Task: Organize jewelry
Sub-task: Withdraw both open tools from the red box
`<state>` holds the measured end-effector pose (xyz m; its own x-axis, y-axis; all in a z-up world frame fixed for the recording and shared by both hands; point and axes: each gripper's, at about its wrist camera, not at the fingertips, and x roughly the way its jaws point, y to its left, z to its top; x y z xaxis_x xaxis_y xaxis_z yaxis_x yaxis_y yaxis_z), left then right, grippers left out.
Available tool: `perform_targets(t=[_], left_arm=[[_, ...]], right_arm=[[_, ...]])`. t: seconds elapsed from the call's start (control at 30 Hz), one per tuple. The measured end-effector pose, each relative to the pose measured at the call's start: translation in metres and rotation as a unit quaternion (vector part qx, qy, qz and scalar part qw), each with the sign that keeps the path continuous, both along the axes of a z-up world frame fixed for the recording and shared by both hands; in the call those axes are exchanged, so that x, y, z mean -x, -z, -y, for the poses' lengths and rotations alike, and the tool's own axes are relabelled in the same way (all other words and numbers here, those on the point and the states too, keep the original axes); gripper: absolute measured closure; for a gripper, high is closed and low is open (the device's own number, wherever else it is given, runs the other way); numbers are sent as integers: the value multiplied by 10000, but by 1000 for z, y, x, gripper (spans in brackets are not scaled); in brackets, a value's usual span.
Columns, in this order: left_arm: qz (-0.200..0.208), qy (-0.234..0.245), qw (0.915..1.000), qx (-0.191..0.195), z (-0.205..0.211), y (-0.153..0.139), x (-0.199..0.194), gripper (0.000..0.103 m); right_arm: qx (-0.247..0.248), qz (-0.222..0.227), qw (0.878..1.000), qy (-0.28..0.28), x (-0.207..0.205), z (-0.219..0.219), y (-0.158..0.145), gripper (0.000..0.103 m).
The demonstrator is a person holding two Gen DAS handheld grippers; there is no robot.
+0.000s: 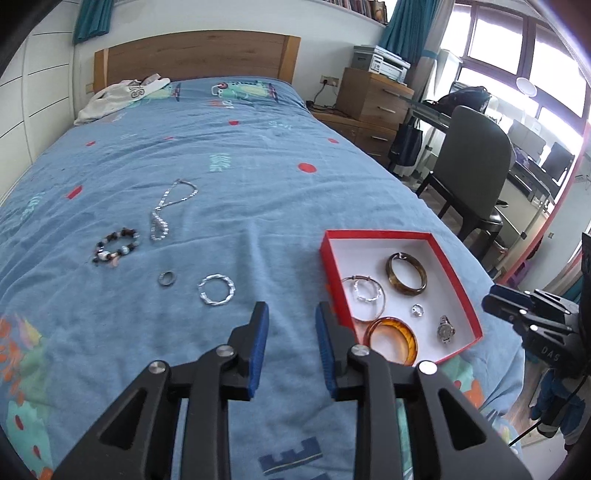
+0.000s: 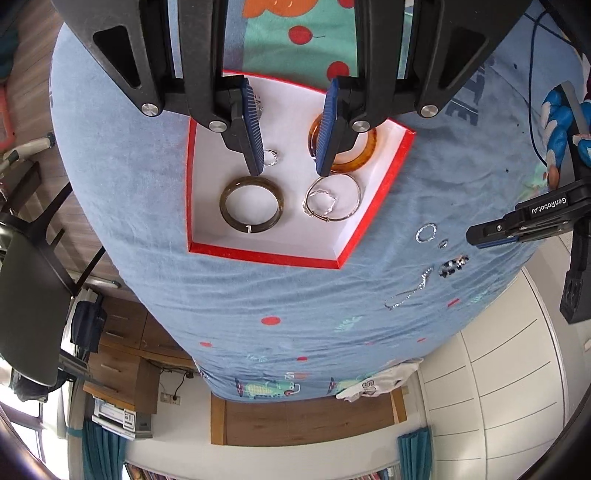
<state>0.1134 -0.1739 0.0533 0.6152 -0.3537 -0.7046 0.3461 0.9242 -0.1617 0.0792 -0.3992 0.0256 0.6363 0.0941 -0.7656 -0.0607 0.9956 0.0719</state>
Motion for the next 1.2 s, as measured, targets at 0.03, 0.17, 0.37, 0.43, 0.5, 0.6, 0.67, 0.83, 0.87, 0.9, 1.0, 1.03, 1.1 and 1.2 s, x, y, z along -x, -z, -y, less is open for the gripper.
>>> perform_targets(t=[0.03, 0.17, 0.37, 0.43, 0.5, 0.6, 0.67, 0.83, 0.87, 0.9, 1.0, 1.03, 1.1, 1.2], left_arm=[[33, -87, 10000, -20, -11, -4, 6, 78], [146, -499, 9986, -9, -55, -25, 35, 78], [377, -830, 9957, 147, -104, -52, 76, 70], [489, -870, 9949, 173, -118, -60, 91, 69], [598, -894, 9940, 177, -129, -68, 103, 67], [757, -972, 9923, 155, -146, -77, 116, 63], [811, -1030, 9912, 155, -161, -82, 122, 62], [852, -1225, 9886, 191, -192, -84, 127, 62], [845, -1276, 9880, 185, -196, -83, 126, 62], [833, -1325, 9875, 177, -200, -82, 124, 62], [767, -1432, 9867, 110, -205, -73, 116, 62], [718, -1451, 9868, 77, -206, -69, 111, 62], [594, -1469, 9874, 26, -205, -57, 100, 62], [368, -1465, 9885, -14, -201, -36, 80, 62]], right_arm=[[-1, 63, 10000, -1, 5, -3, -7, 73], [-37, 302, 9995, -12, 26, -13, -33, 73], [84, 691, 9975, -119, 59, -37, -76, 71], [117, 828, 9964, -167, 68, -47, -90, 70], [150, 942, 9952, -210, 78, -57, -102, 69], [158, 1091, 9936, -265, 88, -72, -118, 69], [153, 1164, 9926, -311, 93, -82, -127, 69], [138, 1223, 9914, -445, 95, -104, -136, 69], [133, 1217, 9913, -475, 93, -109, -136, 69], [119, 1207, 9913, -513, 90, -112, -135, 69], [49, 1140, 9914, -641, 78, -123, -128, 69], [19, 1106, 9915, -682, 74, -126, -124, 69], [-45, 988, 9922, -760, 61, -132, -112, 69], [-191, 790, 9931, -840, 41, -139, -90, 69]])
